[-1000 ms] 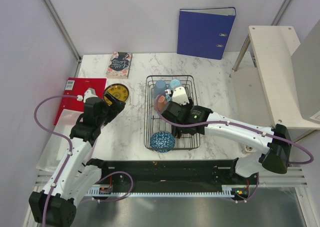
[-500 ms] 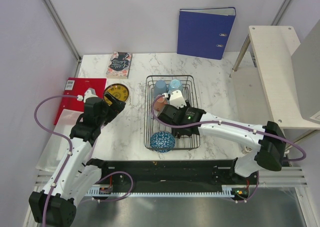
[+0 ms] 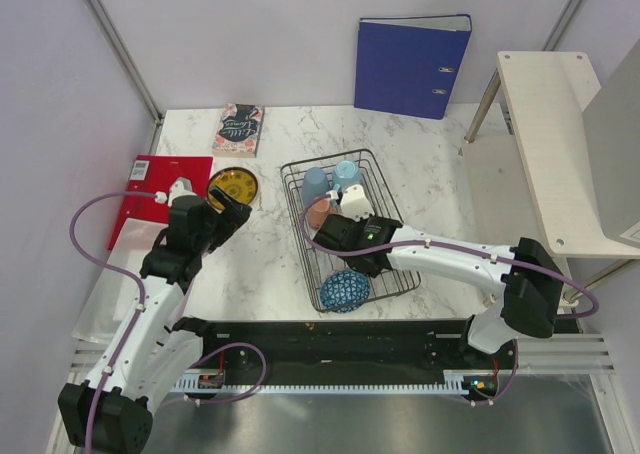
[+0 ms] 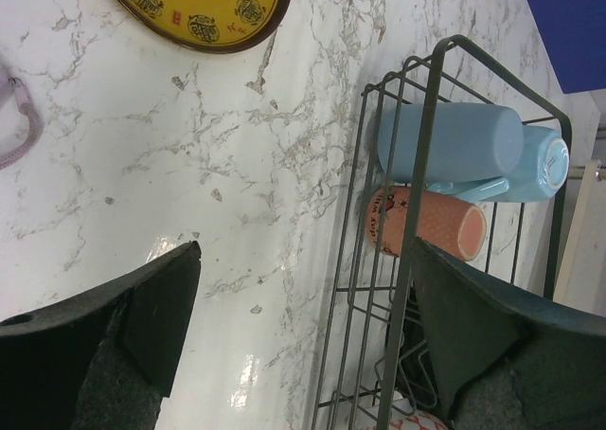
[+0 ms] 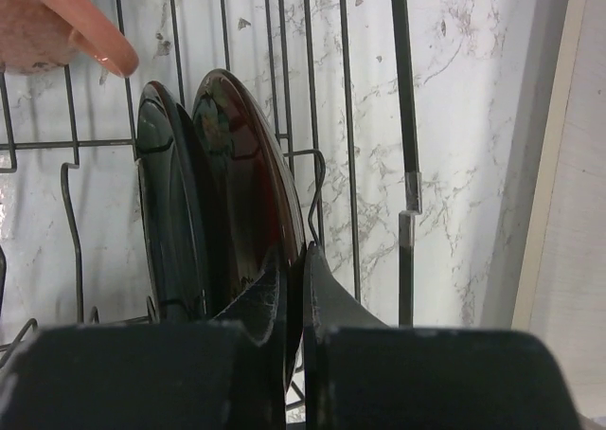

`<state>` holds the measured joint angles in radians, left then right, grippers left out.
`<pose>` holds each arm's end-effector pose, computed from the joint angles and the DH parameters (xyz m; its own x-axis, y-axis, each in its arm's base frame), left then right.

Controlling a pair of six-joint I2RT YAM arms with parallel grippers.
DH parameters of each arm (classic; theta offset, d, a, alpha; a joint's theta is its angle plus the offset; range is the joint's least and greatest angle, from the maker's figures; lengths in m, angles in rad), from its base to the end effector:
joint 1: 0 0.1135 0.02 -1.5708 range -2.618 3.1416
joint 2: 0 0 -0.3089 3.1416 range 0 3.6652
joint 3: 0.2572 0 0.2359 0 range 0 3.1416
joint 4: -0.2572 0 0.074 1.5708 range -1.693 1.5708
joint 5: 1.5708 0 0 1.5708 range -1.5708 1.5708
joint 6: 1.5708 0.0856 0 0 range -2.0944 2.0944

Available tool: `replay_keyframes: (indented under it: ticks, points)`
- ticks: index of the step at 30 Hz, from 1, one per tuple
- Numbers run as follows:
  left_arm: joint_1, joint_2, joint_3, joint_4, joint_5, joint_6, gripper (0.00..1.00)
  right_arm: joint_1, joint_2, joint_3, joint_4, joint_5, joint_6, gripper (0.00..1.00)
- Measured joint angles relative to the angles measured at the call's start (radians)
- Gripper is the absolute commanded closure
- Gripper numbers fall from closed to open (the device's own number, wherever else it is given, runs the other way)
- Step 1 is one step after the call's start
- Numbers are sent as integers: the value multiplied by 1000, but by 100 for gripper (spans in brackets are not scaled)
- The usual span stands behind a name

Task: Unload the mixed dishes from the dish rack
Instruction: Pick up the plate from the dish rack.

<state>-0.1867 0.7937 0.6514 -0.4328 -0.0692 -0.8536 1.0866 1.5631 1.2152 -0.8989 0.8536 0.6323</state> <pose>0.1696 -0.0260 0.2741 -0.4479 -0.6805 -0.5799 -0.3186 0.7275 -0.6077 0.1940 0.2302 0.2775 -0.6338 -0.3705 -0.6791 -0.1184 0.9140 -0.3882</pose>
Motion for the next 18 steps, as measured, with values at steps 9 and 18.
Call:
replay_keyframes:
  ticks: [9, 18]
  points:
    - [0, 0, 0, 0, 1, 0, 3, 27, 0, 26, -52, 8, -9, 100]
    - [-1, 37, 0, 0, 24, 0, 5, 64, 13, 129, -164, 48, -11, 100]
